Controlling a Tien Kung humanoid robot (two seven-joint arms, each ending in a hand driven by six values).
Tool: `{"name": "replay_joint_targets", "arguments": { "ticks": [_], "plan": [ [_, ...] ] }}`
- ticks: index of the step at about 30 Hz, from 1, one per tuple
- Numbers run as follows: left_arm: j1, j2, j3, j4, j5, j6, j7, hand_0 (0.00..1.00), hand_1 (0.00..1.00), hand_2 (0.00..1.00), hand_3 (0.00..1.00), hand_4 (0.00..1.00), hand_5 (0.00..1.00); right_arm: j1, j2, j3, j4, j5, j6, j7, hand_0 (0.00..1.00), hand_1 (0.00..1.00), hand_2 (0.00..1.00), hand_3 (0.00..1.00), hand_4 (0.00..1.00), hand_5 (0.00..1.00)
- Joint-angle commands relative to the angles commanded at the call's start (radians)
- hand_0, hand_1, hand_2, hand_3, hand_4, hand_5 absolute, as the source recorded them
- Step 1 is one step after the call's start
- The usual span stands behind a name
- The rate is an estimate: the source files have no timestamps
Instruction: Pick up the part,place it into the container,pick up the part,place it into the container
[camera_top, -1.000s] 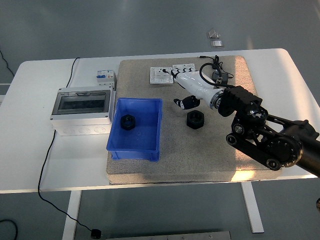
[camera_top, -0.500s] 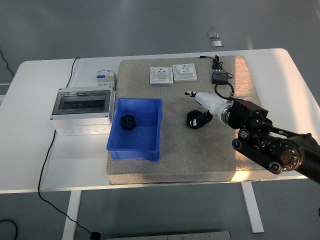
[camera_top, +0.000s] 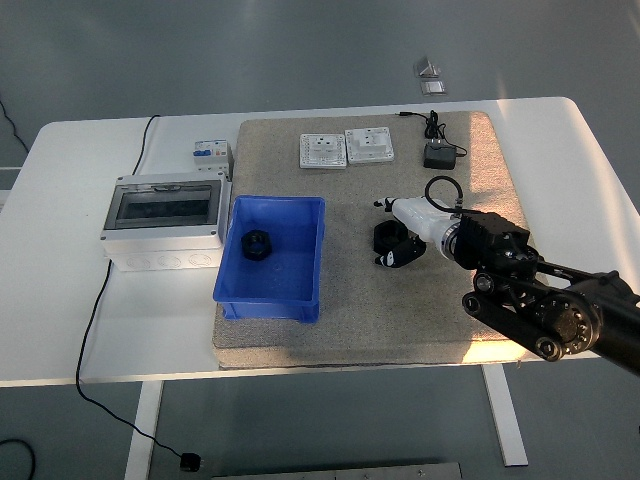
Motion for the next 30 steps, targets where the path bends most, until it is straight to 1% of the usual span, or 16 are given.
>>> {"name": "replay_joint_targets", "arguments": {
  "ticks": [4,5,10,11,14,16,17,19,22,23,26,28,29,30],
  "plan": [
    [0.000,0.000,0.000,0.000,0.000,0.000,0.000,0.729,0.724,0.749,0.809,0.831,0.795,-0.003,-0.001,-0.009,0.001,-0.018,-0.015,0.004,0.815,0.503,0.673,0.744,0.647,0.130],
    [0.000,0.001,0.000,0.000,0.001,0.000,0.000,0.729,0.725,0.748,0.809,0.831,0.796,-0.004,-0.002,-0.011,0.001,-0.022,-0.018,0.005,0.668,0.362,0.540,0.642,0.309,0.002],
    [0.000,0.001,0.000,0.000,0.001,0.000,-0.001,0.729,0.725,0.748,0.809,0.831,0.796,-0.007,-0.005,-0.012,0.003,-0.056,-0.028,0.008,0.668,0.362,0.540,0.642,0.309,0.002],
    [0.000,0.001,0.000,0.000,0.001,0.000,-0.001,0.729,0.724,0.748,0.809,0.831,0.796,-0.007,-0.007,-0.010,0.003,-0.064,-0.030,0.010,0.631,0.313,0.517,0.601,0.242,0.002],
    [0.000,0.001,0.000,0.000,0.001,0.000,-0.001,0.729,0.724,0.748,0.809,0.831,0.796,-0.006,-0.012,-0.006,0.007,-0.080,-0.043,0.024,0.631,0.313,0.517,0.601,0.242,0.002],
    [0.000,0.001,0.000,0.000,0.001,0.000,-0.001,0.729,0.724,0.748,0.809,0.831,0.796,-0.004,-0.017,0.001,0.017,-0.087,-0.063,0.046,0.631,0.313,0.517,0.601,0.242,0.002],
    [0.000,0.001,0.000,0.000,0.002,0.000,-0.002,0.729,0.723,0.748,0.809,0.830,0.795,-0.003,-0.020,0.006,0.025,-0.089,-0.076,0.058,0.604,0.279,0.516,0.588,0.201,0.002],
    [0.000,0.001,0.000,0.000,0.001,0.001,-0.003,0.729,0.723,0.748,0.809,0.830,0.795,0.001,-0.024,0.013,0.050,-0.077,-0.111,0.090,0.604,0.279,0.516,0.588,0.201,0.002],
    [0.001,0.001,-0.001,0.000,0.001,0.002,-0.004,0.729,0.723,0.748,0.809,0.830,0.795,0.012,-0.023,0.010,0.099,-0.028,-0.170,0.151,0.604,0.279,0.516,0.588,0.201,0.002],
    [0.001,0.002,-0.002,0.000,0.002,0.002,-0.004,0.729,0.724,0.748,0.809,0.830,0.796,0.018,-0.019,-0.001,0.118,-0.006,-0.190,0.174,0.599,0.278,0.515,0.585,0.160,0.002],
    [0.001,0.001,-0.004,0.000,0.004,0.003,-0.004,0.729,0.724,0.748,0.809,0.830,0.796,0.036,0.001,-0.046,0.161,0.062,-0.239,0.250,0.599,0.278,0.515,0.585,0.160,0.002],
    [0.000,0.001,-0.006,0.000,0.005,0.004,-0.004,0.729,0.724,0.748,0.809,0.830,0.796,0.048,0.015,-0.081,0.173,0.090,-0.243,0.292,0.599,0.278,0.515,0.585,0.160,0.002],
    [0.000,0.000,-0.007,0.000,0.006,0.004,-0.004,0.729,0.724,0.748,0.809,0.830,0.796,0.054,0.022,-0.100,0.176,0.094,-0.238,0.315,0.599,0.278,0.515,0.585,0.160,0.002],
    [0.000,0.000,-0.007,0.000,0.005,0.004,-0.005,0.729,0.723,0.746,0.808,0.829,0.795,0.062,0.028,-0.119,0.176,0.086,-0.225,0.337,0.621,0.277,0.520,0.586,0.159,0.002]
  ]
}}
